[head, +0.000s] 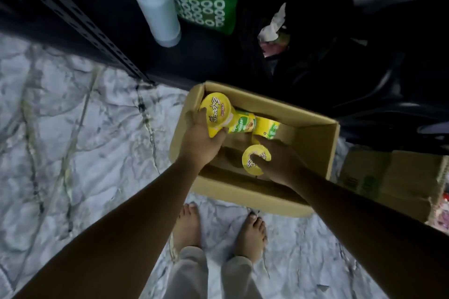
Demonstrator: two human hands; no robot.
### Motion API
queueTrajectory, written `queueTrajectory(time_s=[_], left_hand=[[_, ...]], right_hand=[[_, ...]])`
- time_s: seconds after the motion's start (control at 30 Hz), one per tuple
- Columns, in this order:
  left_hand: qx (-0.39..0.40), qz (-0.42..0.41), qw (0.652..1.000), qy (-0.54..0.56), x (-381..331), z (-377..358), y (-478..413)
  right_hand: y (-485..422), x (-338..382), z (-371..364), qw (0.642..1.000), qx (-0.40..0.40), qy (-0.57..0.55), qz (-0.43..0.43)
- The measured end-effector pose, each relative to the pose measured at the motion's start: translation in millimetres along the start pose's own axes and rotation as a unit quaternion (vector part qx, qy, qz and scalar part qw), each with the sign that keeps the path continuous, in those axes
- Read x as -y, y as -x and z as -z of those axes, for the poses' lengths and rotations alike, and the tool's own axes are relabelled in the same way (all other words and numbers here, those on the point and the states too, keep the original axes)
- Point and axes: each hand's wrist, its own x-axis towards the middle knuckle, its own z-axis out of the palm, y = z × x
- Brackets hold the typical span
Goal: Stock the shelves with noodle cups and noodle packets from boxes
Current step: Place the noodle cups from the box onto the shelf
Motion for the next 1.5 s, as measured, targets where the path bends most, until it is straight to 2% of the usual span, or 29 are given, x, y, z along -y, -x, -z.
queueTrajectory(time_s=[0.1, 0.2, 0.3, 0.43, 0.53, 0.7, 0.77, 0.93, 1.03, 1.17, 1.27, 1.5], left_hand=[[-0.063, -0.024, 0.998, -0.008, 6.5, -21.4, -17.1], [-0.143, -0.117, 0.982, -0.04, 16.9, -35.1, -22.8], [-0.162, -0.159, 0.973, -0.048, 24.9, -50.2, -20.5], [-0.141, -0.139, 0.978, -0.065, 33.4, -68.1, -30.5], [-0.137, -0.079, 0.985, -0.075, 33.9, -74.2, -49.2], [-0.15, -0.032, 0.988, 0.019, 33.6, -78.2, -68.4], [-0.143, -0.035, 0.988, 0.05, 37.8, -78.7, -67.6], [-0.106, -0.083, 0.991, 0.006, 59.9, -81.5, -59.0], [-0.11, -0.095, 0.989, 0.028, 61.9, -82.3, -56.0], [-0.109, -0.047, 0.987, 0.107, 60.8, -82.4, -56.3], [-0.081, 0.0, 0.993, 0.086, 63.0, -81.2, -59.1], [0.009, 0.012, 0.996, 0.093, 58.5, -85.5, -58.9]], right_hand=[[-45.9, -10.8, -16.4, 0.999, -0.015, 0.026, 0.02], [-81.5, -16.9, -30.6, 0.999, -0.025, 0.041, 0.017], [-105.1, -23.5, -39.5, 0.999, -0.032, 0.04, 0.006], [-129.3, -40.5, -51.0, 0.997, -0.074, 0.009, -0.03], [-139.8, -46.9, -54.0, 0.993, -0.109, 0.019, -0.04], [-140.5, -50.0, -53.4, 0.983, -0.146, -0.018, -0.108], [-141.6, -54.9, -56.9, 0.979, -0.154, -0.049, -0.121], [-144.9, -70.3, -58.6, 0.955, -0.174, -0.169, -0.172], [-142.6, -79.2, -59.7, 0.949, -0.167, -0.208, -0.168], [-133.6, -87.6, -65.3, 0.959, -0.174, -0.184, -0.129], [-117.7, -87.5, -67.1, 0.961, -0.165, -0.175, -0.136], [-81.9, -112.1, -75.9, 0.984, -0.127, -0.079, -0.095]])
